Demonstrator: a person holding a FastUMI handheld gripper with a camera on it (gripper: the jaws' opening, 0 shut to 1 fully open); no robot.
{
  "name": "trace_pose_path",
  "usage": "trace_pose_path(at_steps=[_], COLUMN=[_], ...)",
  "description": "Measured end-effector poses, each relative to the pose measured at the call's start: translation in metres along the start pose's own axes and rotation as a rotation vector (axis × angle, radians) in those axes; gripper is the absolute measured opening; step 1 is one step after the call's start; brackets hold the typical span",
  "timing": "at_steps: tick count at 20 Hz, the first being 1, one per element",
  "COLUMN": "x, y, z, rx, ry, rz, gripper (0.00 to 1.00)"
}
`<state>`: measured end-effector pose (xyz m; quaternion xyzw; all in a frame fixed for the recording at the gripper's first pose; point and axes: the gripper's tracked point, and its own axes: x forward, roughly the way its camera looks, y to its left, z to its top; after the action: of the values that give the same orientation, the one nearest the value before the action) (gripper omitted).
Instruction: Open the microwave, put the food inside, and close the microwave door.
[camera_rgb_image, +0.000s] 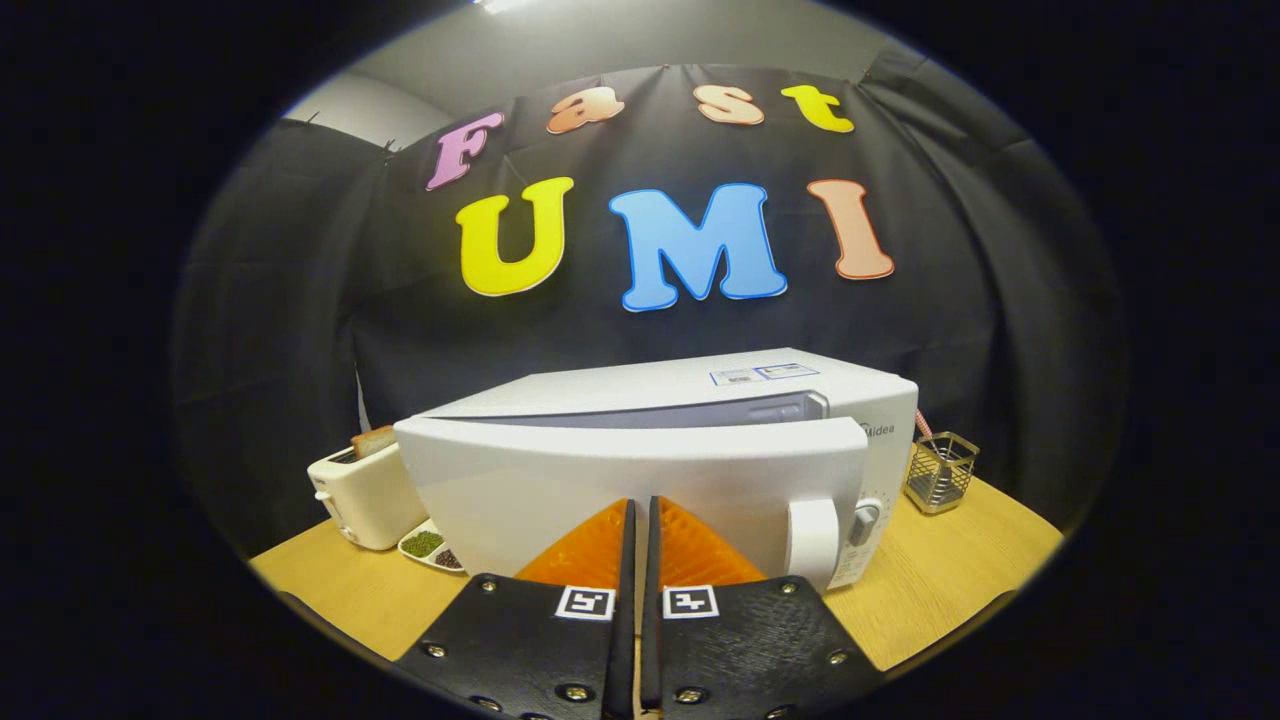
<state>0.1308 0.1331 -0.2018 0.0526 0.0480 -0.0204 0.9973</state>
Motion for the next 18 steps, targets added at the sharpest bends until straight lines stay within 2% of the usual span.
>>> trace_pose_path(at_steps=[4,8,12,14,16,18], x=[0.022,0.021,0.029,0.023,0.005,-0.018], y=[-0.022,-0.023,-0.024,-0.027,-0.027,-0.030], z=[-0.005,0.001,-0.002,0.000,0.023,0.049], rx=[0.022,-0.037,0.007,-0.041,-0.051,-0.081], ry=[0.006,-0.027,-0.011,-0.025,-0.064,-0.111], rz=[-0.049,-0.058,-0.034,-0.032,-0.023,-0.022], gripper=[0.04,0.03,0.05,0.05,0.05,0.13])
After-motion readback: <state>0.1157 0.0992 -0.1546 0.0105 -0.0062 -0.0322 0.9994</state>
